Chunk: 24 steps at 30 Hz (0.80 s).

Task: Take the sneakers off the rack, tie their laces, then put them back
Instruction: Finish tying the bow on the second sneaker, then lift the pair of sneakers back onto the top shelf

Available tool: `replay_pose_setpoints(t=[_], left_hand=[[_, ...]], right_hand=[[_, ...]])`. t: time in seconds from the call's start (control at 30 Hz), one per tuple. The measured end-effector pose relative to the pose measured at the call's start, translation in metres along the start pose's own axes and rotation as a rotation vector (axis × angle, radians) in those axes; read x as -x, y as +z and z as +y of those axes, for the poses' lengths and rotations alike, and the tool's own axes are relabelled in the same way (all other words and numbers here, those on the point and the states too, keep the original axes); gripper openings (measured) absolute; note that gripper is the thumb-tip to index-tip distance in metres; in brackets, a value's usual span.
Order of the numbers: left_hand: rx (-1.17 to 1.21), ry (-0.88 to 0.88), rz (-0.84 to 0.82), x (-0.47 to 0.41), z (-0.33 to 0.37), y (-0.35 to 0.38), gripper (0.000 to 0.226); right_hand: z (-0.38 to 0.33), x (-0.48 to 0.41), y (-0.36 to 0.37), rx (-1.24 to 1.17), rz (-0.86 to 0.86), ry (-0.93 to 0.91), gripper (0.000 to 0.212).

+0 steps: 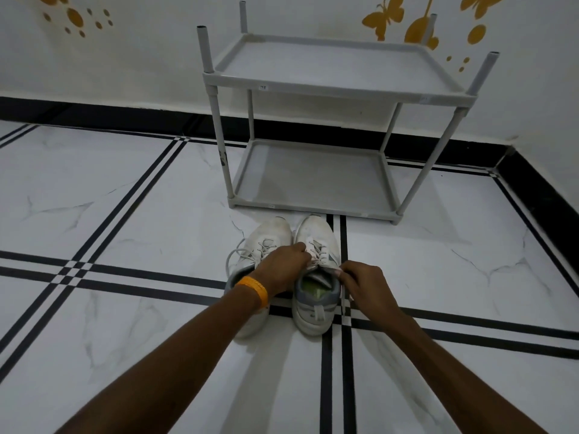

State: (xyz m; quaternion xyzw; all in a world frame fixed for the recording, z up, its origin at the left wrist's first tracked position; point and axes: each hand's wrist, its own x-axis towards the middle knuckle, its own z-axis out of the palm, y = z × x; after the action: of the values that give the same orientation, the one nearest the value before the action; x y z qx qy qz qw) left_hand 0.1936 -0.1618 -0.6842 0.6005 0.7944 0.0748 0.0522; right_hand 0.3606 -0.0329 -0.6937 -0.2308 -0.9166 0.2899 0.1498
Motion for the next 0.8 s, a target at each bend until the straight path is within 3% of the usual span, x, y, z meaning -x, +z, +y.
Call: replay_pose_setpoints(t=[0.2,0.5,0.6,0.67,0.73,0.8], left_hand=[[-0.192,0.199,0.040,0.004,-0.005,0.001,0.014],[-0.233,0.154,-0.022,0.007,0.004,-0.001,0.017],[-0.189,0.084,-0.038,0.008,0.010,-0.010,0.017],[0.011,-0.021,0.011,0.013,0.005,-0.017,0.018],[0.303,-0.196,0.165,0.025,-0.012,-0.028,0.033],[0.445,-0.410,0.248,0.046,-0.040,-0.036,0.049]], right_hand=[[0.006,0.008,0.005,0.189,0.054,-0.016,0.029],[0.009,0.012,0.003,0.168,0.065,0.021,0.028],[0.001,0.010,-0.002,0.070,0.015,0.106,0.032],[-0.009,0.005,-0.009,-0.062,-0.073,0.210,0.030],[-0.020,0.002,-0.013,-0.228,-0.179,0.370,0.032],[-0.025,-0.001,-0.014,-0.194,-0.235,0.445,0.047]])
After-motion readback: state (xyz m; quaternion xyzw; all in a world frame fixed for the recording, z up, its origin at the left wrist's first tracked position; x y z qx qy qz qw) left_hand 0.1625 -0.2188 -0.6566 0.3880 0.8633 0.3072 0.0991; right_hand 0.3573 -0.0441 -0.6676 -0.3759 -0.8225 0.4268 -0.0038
